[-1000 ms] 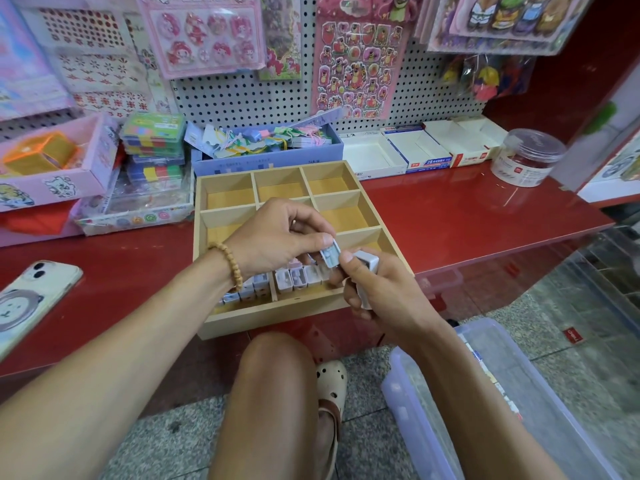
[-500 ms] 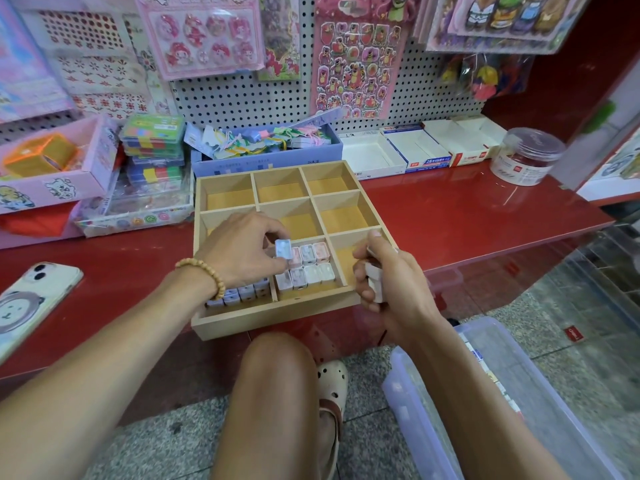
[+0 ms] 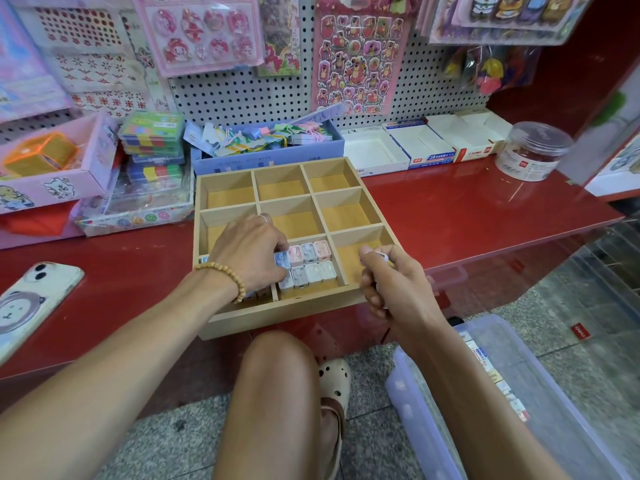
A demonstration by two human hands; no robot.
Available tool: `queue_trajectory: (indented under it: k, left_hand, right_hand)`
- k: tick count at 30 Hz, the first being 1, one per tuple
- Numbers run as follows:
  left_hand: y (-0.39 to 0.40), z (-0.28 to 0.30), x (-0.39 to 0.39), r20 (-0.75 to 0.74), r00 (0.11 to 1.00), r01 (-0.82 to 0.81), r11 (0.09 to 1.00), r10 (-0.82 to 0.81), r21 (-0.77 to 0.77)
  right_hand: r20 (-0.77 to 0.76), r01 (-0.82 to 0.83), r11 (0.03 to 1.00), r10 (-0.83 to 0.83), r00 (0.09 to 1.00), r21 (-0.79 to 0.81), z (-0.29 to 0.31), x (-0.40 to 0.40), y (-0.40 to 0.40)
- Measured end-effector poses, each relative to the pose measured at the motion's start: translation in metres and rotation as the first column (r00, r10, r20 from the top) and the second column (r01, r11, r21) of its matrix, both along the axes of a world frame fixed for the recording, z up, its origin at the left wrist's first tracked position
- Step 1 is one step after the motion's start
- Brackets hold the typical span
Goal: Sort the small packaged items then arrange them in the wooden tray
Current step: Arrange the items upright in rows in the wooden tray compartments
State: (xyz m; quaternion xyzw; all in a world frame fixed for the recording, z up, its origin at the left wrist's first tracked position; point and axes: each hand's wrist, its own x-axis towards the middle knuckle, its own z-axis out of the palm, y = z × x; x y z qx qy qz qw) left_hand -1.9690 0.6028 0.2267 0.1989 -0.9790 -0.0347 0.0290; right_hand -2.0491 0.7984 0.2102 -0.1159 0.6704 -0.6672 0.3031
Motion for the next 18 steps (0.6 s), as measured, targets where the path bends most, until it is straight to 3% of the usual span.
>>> queue_trajectory:
  k: [15, 18]
  left_hand:
    - [-0.005, -0.002, -0.002, -0.004, 1.0, -0.001, 1.0, 0.001, 0.009]
    - [0.002, 0.002, -0.001, -0.091, 0.996, 0.022, 0.999, -0.018, 0.049]
  right_hand:
    - [0.042, 0.02, 1.0, -0.02, 0.999, -0.002, -0.002, -0.003, 0.011]
    - [0.056, 0.009, 0.999, -0.007, 0.998, -0.04, -0.002, -0.002, 0.013]
